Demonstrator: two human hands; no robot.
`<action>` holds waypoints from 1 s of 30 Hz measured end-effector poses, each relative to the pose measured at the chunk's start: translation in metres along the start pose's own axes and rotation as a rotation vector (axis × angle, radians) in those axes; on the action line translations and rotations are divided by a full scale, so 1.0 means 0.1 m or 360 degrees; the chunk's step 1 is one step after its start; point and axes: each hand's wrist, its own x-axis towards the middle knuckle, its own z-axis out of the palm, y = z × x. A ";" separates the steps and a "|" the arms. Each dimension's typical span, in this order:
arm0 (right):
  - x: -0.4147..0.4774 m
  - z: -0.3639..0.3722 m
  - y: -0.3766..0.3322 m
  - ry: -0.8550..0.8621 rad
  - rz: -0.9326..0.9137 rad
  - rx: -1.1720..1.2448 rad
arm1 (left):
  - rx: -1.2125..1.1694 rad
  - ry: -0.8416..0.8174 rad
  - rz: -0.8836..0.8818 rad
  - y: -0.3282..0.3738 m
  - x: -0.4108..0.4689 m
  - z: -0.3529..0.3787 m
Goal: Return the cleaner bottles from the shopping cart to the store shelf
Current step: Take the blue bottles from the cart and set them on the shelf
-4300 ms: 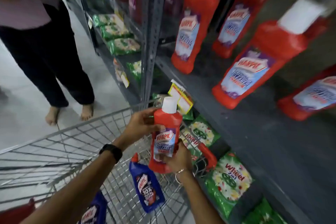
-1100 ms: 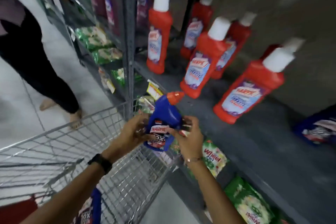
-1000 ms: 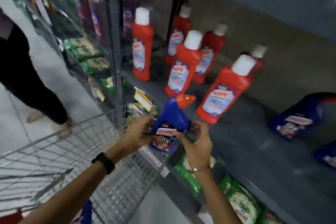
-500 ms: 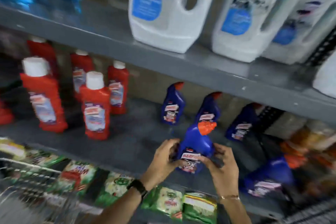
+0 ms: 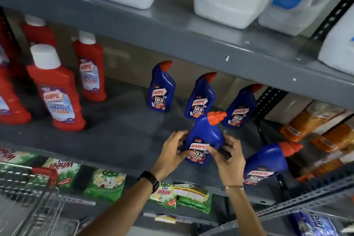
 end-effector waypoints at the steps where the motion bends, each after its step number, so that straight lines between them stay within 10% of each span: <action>1: -0.02 0.02 0.00 0.0018 0.0010 0.0010 | -0.0029 0.0006 0.0003 0.01 -0.02 0.02; 7: -0.42 0.30 -0.18 0.0662 -0.0239 -0.0084 | -0.0127 0.0194 0.0058 0.13 -0.35 -0.21; 11: -0.81 0.91 -0.46 0.0643 -0.0424 0.0073 | 0.0047 0.0864 0.0291 0.25 -0.84 -0.99; 18: -1.89 2.81 -1.17 -0.0404 -0.0246 0.0506 | 0.0218 0.2024 0.0042 -0.09 -2.45 -3.02; 23: -3.00 4.20 -1.33 -0.1800 0.0000 0.0257 | 0.0144 0.2630 -0.0580 -0.82 -4.12 -4.01; 30: -4.47 5.23 -0.59 -0.2828 0.0332 -0.0829 | -0.0026 0.2235 -0.1432 -1.89 -5.39 -4.29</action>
